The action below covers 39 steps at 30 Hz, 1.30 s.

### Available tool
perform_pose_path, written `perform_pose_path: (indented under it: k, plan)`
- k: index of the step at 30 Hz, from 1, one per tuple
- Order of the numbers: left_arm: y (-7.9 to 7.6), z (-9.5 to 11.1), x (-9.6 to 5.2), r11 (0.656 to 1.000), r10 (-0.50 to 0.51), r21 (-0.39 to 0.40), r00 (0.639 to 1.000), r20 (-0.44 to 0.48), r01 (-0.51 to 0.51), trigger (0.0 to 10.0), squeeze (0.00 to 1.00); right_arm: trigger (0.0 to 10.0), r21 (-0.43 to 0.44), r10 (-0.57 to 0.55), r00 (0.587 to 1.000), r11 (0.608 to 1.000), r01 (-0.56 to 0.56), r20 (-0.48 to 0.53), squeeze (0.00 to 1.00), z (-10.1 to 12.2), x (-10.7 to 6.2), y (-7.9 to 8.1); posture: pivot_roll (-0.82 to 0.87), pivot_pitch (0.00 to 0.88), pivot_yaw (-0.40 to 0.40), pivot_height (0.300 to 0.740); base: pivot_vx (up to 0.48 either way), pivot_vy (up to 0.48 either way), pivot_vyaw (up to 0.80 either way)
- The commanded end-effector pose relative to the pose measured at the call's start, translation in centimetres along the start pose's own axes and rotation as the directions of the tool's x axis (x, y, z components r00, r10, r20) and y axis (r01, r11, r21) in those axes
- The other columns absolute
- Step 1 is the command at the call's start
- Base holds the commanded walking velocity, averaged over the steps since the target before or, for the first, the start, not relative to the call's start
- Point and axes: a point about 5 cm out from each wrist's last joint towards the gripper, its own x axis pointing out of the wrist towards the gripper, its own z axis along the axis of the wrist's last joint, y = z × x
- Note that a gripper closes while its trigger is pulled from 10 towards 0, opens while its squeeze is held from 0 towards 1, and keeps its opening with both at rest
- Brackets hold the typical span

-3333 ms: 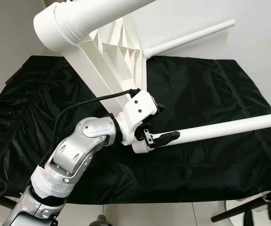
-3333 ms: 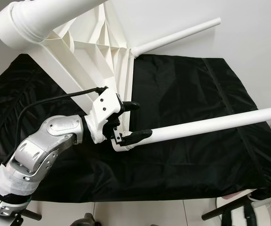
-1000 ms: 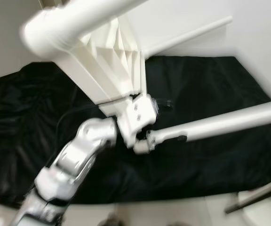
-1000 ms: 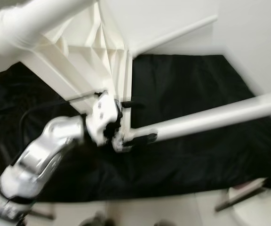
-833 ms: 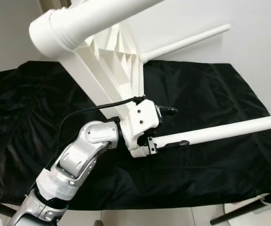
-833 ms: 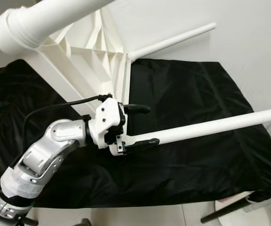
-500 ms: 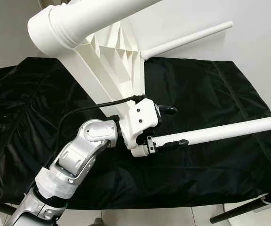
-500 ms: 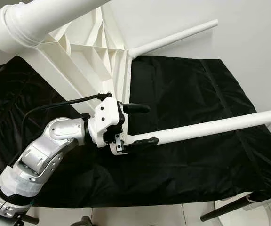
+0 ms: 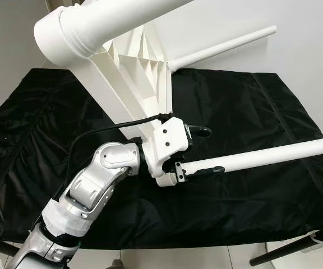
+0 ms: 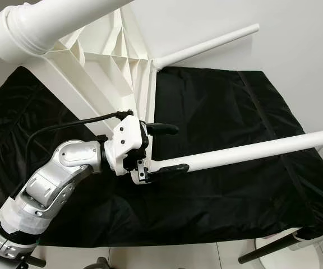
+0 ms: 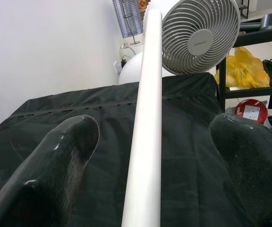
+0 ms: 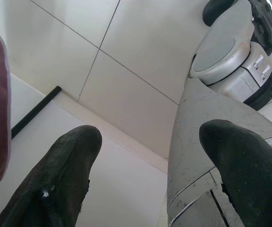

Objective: Building children table

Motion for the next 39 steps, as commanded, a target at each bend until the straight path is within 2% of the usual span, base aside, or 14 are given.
perform_pose_path:
  k: [1, 26, 27, 28, 31, 39]
  plan:
    - [-0.1, 0.1, -0.1, 1.000, -0.007, 0.010, 1.000, -0.002, 0.007, 10.0, 0.00, 10.0, -0.934, -0.184, 0.960, -0.328, 0.143, 0.212, 0.00, 0.1, 0.5, -3.4, 0.00, 0.116, 0.132, 0.740, 0.000, 0.000, 0.00]
    - [-0.1, 0.1, -0.1, 1.000, -0.007, 0.010, 1.000, -0.002, 0.007, 10.0, 0.00, 10.0, -0.934, -0.184, 0.960, -0.328, 0.143, 0.212, 0.00, 0.1, 0.5, -3.4, 0.00, 0.116, 0.132, 0.740, 0.000, 0.000, 0.00]
    - [-0.1, 0.1, 0.0, 1.000, -0.010, 0.012, 1.000, -0.006, 0.010, 10.0, 0.00, 10.0, -0.932, -0.190, 0.957, -0.331, 0.146, 0.218, 0.00, 0.3, 0.4, -3.5, 0.00, 0.000, 0.000, 0.740, 0.000, 0.000, 0.00]
    - [-0.1, -0.3, 0.5, 1.000, 0.014, 0.028, 1.000, -0.017, -0.013, 10.0, 0.00, 10.0, -0.925, -0.213, 0.950, -0.352, 0.141, 0.226, 0.00, 0.4, 0.3, -3.9, 0.03, 0.000, 0.000, 0.740, 0.000, 0.000, 0.00]
    - [-0.1, -0.7, 1.0, 0.998, 0.045, 0.053, 0.999, -0.027, -0.043, 10.0, 0.00, 10.0, -0.918, -0.240, 0.942, -0.372, 0.134, 0.234, 0.00, 0.5, 0.2, -4.3, 0.03, 0.000, 0.000, 0.740, 0.000, 0.000, 0.00]
    - [-0.3, -0.9, 0.9, 0.998, 0.035, 0.050, 0.999, -0.034, -0.033, 10.0, 0.00, 10.0, -0.915, -0.250, 0.939, -0.382, 0.131, 0.238, 0.00, 0.5, 0.1, -4.5, 0.04, 0.000, 0.000, 0.740, 0.000, 0.000, 0.00]
